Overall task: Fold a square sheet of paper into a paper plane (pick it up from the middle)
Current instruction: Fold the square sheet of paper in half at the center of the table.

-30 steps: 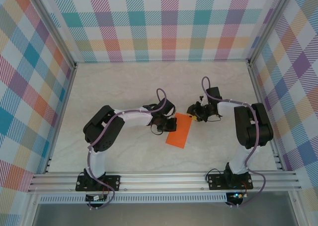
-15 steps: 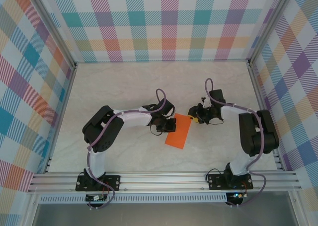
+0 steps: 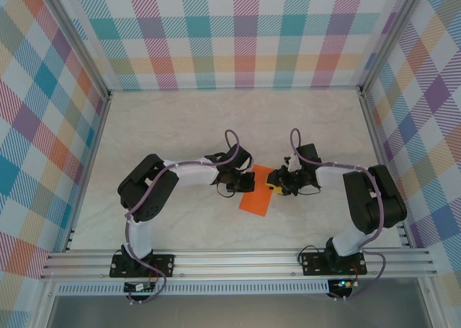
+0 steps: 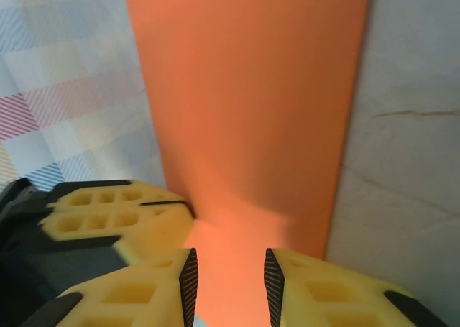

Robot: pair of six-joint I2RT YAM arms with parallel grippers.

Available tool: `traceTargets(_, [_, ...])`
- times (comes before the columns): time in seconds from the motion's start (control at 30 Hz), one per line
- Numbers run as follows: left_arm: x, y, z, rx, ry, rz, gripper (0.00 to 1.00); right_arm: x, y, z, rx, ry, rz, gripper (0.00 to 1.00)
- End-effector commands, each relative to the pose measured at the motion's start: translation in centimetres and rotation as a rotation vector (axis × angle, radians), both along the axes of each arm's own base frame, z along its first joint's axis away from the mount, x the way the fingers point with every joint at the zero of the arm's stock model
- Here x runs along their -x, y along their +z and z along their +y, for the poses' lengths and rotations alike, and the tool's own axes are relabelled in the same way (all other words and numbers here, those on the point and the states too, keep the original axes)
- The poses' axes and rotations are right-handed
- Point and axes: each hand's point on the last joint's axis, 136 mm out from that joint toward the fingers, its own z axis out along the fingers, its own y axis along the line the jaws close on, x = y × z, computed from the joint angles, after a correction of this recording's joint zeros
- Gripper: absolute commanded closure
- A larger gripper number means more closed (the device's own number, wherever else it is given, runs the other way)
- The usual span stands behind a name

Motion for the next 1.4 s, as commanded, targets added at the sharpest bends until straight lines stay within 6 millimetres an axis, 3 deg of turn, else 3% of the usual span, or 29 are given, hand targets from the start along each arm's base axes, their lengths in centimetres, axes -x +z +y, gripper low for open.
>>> traceTargets(0.0, [2.3,-2.5,1.4,-0.074,-0.017,0.055,1.00,1.0,-1.9,-0.2,0.022,0.028,0.029,0.67])
traceTargets(0.1, [2.4,-2.6,1.5,-0.079,-0.018,0.055,1.00,1.2,-1.5,-0.5,0.042,0.026,0.022,0.67])
traceTargets(0.2, [2.5,-2.7,1.4,-0.072,-0.020,0.052,1.00,1.4,0.4,-0.6,0.031,0.024,-0.026,0.67])
traceTargets(0.37, [2.5,-2.7,1.3,-0.062,-0.017,0.050,1.00,3.4,2.5,0.6,-0.014,0.056,-0.073,0.65])
traceTargets(0.57, [2.7,-2.5,1.4,-0.063,-0.021,0.046,1.00,5.9,0.7,2.1,0.019,0.102,-0.038,0.65])
traceTargets(0.77, [3.0,-2.1,1.6,-0.060,-0.021,0.044,1.00,7.7,-2.5,1.5,0.080,0.105,0.033,0.67])
traceTargets(0.9, [3.0,-2.0,1.8,-0.064,-0.023,0.042,1.00,8.0,-1.3,1.6,0.064,0.118,0.002,0.66])
traceTargets(1.1, [3.0,-2.3,1.7,-0.062,-0.022,0.047,1.00,8.5,1.6,3.6,-0.007,0.182,-0.059,0.65])
traceTargets(1.37, [2.9,-2.3,1.4,-0.052,-0.019,0.044,1.00,10.4,-1.6,2.8,0.059,0.184,0.011,0.64])
